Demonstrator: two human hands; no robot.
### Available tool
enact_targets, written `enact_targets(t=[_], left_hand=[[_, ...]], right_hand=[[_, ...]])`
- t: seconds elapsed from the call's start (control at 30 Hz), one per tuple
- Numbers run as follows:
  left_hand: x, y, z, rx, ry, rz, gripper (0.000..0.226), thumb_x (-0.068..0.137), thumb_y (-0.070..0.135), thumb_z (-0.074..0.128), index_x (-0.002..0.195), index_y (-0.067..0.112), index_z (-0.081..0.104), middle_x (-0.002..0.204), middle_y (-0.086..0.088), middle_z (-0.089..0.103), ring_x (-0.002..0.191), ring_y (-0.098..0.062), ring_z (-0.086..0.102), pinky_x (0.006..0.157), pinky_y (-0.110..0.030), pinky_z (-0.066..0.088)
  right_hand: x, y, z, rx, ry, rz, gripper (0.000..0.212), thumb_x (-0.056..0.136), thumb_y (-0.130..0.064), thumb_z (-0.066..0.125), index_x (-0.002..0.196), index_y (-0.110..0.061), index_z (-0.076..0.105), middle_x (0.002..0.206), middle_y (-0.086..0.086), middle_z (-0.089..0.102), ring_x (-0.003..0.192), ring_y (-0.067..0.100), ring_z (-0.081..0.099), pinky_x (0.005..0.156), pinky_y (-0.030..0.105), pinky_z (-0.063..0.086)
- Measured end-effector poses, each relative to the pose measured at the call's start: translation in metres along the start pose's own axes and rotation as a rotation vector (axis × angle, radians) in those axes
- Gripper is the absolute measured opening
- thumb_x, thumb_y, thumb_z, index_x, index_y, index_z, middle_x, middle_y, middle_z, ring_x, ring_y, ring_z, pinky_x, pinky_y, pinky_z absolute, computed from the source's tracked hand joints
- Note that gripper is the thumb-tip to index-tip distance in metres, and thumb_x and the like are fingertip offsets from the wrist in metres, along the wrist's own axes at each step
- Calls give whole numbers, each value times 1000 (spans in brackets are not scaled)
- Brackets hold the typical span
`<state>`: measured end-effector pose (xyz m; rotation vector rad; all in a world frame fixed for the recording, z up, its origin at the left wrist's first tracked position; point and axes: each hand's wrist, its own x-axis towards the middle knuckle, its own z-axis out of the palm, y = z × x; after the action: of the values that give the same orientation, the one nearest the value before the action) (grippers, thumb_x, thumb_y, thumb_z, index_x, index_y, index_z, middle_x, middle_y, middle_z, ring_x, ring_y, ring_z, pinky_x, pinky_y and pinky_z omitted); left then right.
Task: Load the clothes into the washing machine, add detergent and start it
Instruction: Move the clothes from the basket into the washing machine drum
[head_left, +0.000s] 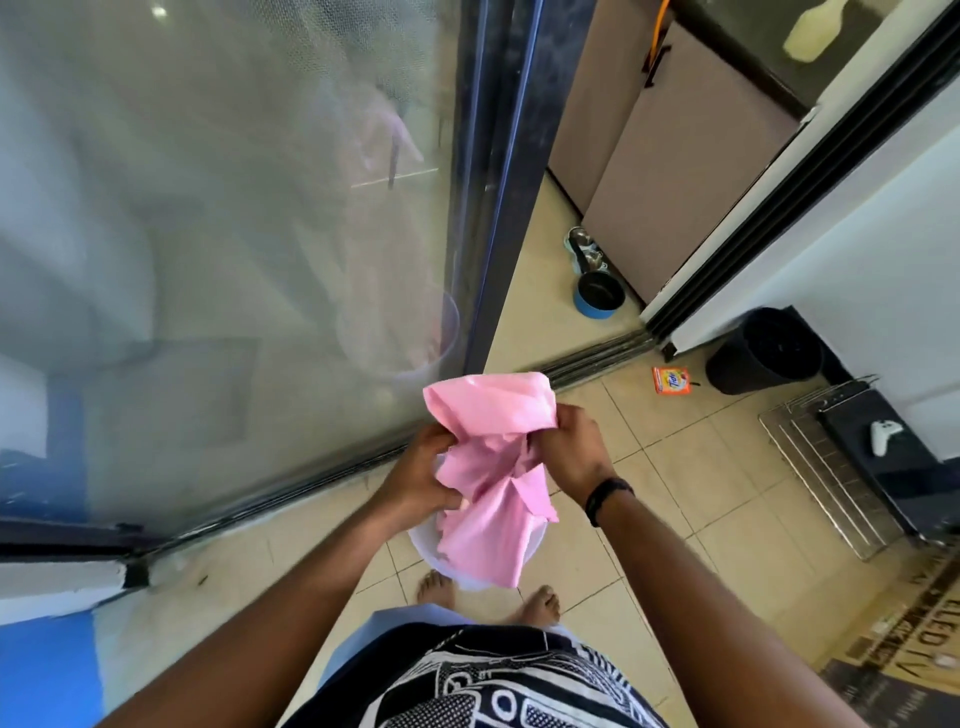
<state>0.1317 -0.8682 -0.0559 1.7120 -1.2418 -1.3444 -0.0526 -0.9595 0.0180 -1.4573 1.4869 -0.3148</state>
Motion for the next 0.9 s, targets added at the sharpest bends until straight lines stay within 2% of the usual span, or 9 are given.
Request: enact_targets(t=[0.07, 0.17, 0.27, 0.4, 0.5, 0.63, 0.7, 0.83, 0.9], left_hand=[[3, 6, 7, 60, -47, -2, 86, 50, 12, 88, 131, 19, 59, 137, 4, 51, 123, -15, 53, 92, -23, 46], [7, 13, 17, 45, -44, -9, 85, 43, 17, 99, 118, 33, 61, 118, 12, 67, 104, -3, 64, 85, -24, 54], [8, 29, 21, -16, 14, -77, 56, 65, 12, 92, 103, 36, 58, 101, 15, 67, 96, -1, 64, 78, -20, 52], [11, 44, 22, -87, 166, -147, 21, 88, 6, 68, 82, 22, 57, 78, 8, 60, 82, -6, 53, 58, -13, 41], [9, 40, 25, -180, 240, -239, 17, 72, 28, 65, 66, 14, 57, 62, 5, 59, 67, -14, 53, 57, -28, 40], [2, 41, 24, -254, 305, -246, 19, 67, 42, 64, 84, 33, 62, 82, 16, 66, 80, -8, 64, 73, -32, 51], [2, 45, 21, -276, 341, -278, 22, 75, 46, 72, 85, 28, 63, 78, 12, 64, 78, -16, 63, 72, -33, 49], [5, 74, 13, -412, 365, -194, 19, 95, 14, 66, 77, 19, 69, 64, 15, 67, 75, -1, 65, 75, -20, 42], [1, 99, 10, -448, 281, -182, 10, 96, 16, 65, 96, 10, 74, 82, 8, 74, 90, -5, 68, 85, -21, 47]], right_hand=[[-6, -25, -5, 31, -15, -36, 30, 59, -22, 43, 67, -6, 67, 60, 10, 71, 67, 32, 71, 71, 52, 60], [-22, -66, -11, 51, -4, -119, 34, 67, -32, 48, 70, -2, 63, 65, 19, 68, 66, 41, 67, 62, 57, 57], [-42, -97, -18, 109, 18, -236, 25, 81, -21, 56, 59, -10, 61, 55, 6, 60, 56, 27, 59, 57, 42, 53], [-59, -122, -24, 379, -45, -324, 8, 93, -7, 63, 87, -2, 66, 66, 10, 66, 59, 22, 64, 64, 41, 57], [-50, -110, -23, 443, -47, -230, 23, 94, -10, 64, 115, -13, 54, 73, 14, 66, 57, 25, 62, 61, 43, 57], [-27, -51, -12, 173, -68, -43, 49, 92, -13, 60, 134, -26, 38, 85, 11, 69, 61, 26, 68, 55, 38, 55], [-18, -14, -5, 111, -120, 119, 56, 90, -4, 56, 136, -29, 34, 89, 13, 67, 64, 27, 65, 56, 37, 52], [-19, 40, 4, 2, -276, 313, 71, 87, 5, 56, 136, -33, 24, 106, 25, 63, 74, 28, 61, 65, 43, 56], [-24, 55, 10, -127, -311, 307, 74, 79, 4, 67, 133, -28, 27, 111, 17, 64, 83, 27, 67, 70, 48, 61]])
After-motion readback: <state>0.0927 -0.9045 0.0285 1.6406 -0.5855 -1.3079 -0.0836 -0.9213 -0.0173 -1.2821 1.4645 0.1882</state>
